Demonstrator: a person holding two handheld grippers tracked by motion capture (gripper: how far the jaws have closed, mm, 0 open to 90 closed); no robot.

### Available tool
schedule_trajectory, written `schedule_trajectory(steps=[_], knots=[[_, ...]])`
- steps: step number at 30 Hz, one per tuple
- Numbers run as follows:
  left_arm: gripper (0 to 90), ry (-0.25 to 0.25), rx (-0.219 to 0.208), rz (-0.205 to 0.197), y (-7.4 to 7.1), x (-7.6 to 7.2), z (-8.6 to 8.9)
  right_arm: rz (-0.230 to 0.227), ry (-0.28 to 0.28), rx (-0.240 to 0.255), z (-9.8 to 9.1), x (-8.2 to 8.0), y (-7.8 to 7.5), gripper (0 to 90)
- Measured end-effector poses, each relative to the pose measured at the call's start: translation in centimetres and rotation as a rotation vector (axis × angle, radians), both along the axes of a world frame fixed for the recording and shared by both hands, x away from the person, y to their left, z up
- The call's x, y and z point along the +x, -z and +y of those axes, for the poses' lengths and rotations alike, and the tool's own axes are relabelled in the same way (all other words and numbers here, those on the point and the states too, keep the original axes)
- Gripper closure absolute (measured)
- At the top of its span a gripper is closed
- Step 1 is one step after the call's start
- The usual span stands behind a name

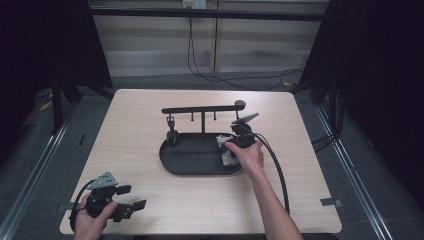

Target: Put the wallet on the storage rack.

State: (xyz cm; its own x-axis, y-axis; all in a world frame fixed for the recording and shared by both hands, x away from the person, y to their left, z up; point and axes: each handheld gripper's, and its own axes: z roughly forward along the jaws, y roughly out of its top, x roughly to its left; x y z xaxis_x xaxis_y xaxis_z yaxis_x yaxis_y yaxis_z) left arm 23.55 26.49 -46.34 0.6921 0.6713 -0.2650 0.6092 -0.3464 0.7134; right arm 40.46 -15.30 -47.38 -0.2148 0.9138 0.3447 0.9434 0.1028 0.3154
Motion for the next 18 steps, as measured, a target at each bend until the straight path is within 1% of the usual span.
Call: schedule_trajectory(steps=[7,8,10,15,18], knots=[[16.8,0.005,-0.001,0.005,0.00,0.02,-0.04,-0.013,-0.014,-0.010,0.18,-0.03,0.08,30.1],[16.8,0.011,-0.003,0.008,-0.02,0.04,0.00,-0.011,-0.015,-0.009,0.21,-0.02,0.08,29.7],[16.8,0.009,0.003,0.001,-0.03,0.06,0.06,-0.013,-0.012,-0.008,0.19,0.00,0.10,29.0],[16.8,0.009,-0.002,0.005,-0.01,0.03,-0.01,-0.015,-0.014,-0.021,0.32,0.00,0.09,27.3],[16.8,0.010,-0.001,0.007,0.00,0.04,0.03,-0.015,-0.018,-0.018,0.30,-0.04,0.12,25.3]])
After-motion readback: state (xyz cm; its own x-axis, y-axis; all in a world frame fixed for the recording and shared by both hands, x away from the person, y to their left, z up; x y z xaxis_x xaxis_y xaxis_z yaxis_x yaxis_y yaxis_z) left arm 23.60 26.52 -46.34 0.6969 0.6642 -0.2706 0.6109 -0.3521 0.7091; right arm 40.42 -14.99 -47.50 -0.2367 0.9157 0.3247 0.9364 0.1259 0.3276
